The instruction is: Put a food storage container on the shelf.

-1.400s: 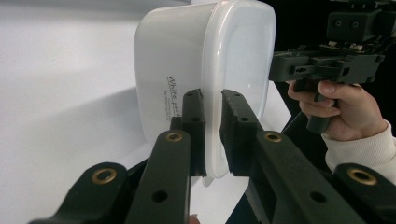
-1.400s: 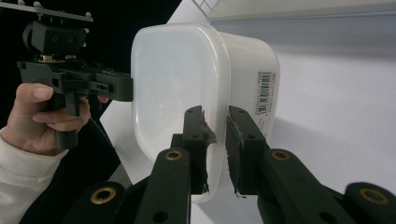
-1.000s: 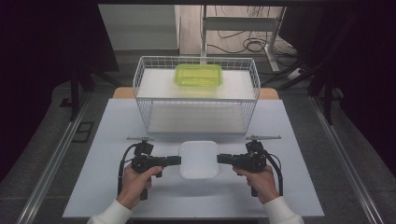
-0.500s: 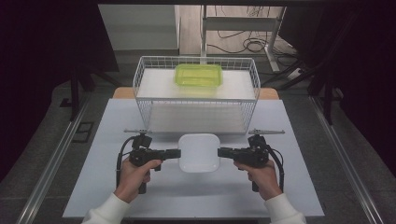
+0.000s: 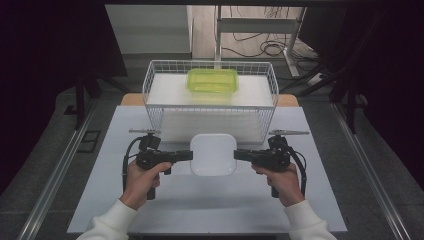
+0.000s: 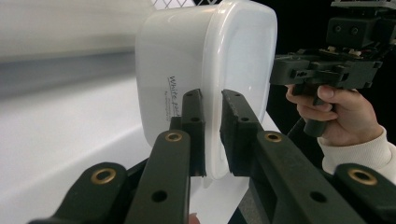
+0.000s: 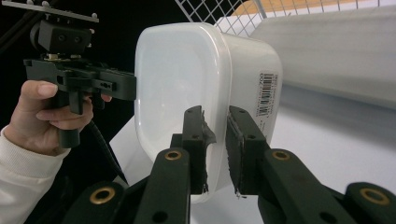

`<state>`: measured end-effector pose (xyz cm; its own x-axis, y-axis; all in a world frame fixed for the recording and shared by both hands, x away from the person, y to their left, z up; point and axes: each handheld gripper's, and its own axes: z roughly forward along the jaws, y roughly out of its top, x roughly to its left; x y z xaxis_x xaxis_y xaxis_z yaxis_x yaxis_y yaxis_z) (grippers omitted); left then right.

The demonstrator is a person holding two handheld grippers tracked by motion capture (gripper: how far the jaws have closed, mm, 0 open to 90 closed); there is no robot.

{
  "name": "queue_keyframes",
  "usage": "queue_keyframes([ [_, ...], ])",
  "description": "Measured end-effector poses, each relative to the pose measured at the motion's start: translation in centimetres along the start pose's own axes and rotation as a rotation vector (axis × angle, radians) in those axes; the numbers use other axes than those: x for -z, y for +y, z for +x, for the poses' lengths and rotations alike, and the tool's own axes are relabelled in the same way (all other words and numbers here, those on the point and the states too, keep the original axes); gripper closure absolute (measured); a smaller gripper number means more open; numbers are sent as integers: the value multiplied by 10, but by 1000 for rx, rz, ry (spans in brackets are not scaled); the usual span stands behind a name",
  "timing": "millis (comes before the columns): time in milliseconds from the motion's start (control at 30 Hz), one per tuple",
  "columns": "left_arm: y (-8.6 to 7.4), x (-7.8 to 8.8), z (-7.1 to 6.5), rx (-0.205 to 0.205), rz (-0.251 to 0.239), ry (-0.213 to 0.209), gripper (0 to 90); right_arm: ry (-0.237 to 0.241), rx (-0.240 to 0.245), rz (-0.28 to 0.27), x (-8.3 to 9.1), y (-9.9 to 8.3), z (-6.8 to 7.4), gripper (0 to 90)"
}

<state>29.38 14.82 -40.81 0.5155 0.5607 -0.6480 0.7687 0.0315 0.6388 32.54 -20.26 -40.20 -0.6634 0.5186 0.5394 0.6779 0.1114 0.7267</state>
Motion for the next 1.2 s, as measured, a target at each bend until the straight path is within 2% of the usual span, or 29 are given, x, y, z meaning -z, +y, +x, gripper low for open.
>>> queue_keyframes([
  [333, 14, 7, -6, -23, -16, -4, 800, 4, 19, -14, 4, 17, 7, 776],
  [1200, 46, 25, -17, -48, -55, -6, 799, 18, 65, -49, 7, 51, 21, 777],
])
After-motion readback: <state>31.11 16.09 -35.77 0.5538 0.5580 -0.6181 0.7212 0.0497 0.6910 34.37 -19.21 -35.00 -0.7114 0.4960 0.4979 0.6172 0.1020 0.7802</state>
